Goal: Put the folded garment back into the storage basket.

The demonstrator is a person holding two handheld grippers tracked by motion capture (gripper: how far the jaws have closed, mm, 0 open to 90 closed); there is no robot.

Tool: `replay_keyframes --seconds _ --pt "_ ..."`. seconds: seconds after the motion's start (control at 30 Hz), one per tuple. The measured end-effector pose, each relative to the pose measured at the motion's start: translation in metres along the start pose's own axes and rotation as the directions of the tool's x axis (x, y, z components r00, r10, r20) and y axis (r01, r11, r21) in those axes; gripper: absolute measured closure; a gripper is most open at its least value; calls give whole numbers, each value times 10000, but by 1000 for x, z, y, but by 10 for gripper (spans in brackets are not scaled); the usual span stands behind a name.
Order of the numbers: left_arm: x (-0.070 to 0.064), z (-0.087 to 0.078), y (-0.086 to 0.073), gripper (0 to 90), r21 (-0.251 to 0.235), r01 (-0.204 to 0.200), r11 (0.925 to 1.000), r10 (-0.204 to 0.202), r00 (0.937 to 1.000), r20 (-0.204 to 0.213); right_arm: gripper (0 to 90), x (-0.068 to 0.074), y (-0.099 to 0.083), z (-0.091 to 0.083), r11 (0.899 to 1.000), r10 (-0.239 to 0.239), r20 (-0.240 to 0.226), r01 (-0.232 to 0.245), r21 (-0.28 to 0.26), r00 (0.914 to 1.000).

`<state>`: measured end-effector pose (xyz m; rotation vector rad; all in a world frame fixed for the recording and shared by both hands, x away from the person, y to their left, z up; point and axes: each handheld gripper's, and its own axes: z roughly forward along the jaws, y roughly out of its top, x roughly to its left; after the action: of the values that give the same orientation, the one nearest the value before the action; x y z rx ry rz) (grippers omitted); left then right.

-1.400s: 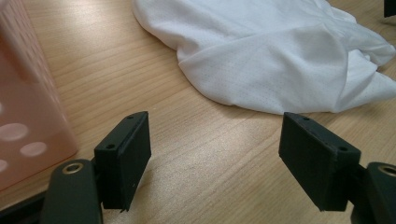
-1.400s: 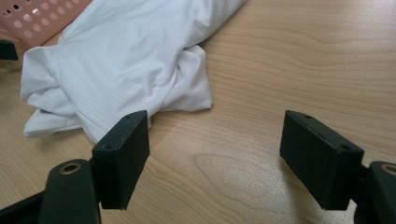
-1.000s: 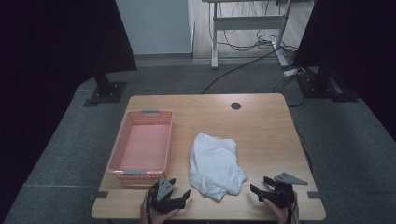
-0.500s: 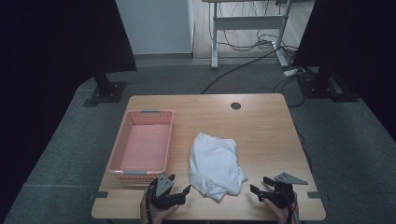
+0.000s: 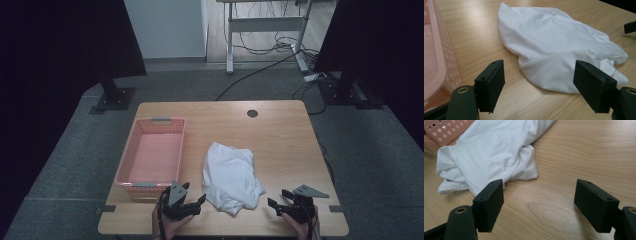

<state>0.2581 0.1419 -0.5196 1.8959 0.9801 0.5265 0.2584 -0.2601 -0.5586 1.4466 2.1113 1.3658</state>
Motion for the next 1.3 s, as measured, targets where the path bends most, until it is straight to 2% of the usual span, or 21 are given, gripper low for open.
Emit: replay_keyframes --seconds 0.2,0.57,0.77,0.9,1.3 --pt "1 4 3 245 -15 124 9999 -124 9999 36 236 0 0 0 10000 -3 -4 3 27 10000" --pt "0 13 12 246 56 38 10000 -38 10000 -9 233 0 0 0 10000 17 -23 -17 42 10000" --pt "2 17 19 247 -137 174 9998 -173 9998 63 230 0 0 0 10000 9 -54 -8 44 10000" --pt "1 20 24 247 -227 -15 9997 16 10000 53 230 0 0 0 10000 24 -64 -23 31 10000" --pt "3 29 28 247 -192 90 9998 -90 10000 14 230 0 0 0 10000 18 -8 -18 54 10000"
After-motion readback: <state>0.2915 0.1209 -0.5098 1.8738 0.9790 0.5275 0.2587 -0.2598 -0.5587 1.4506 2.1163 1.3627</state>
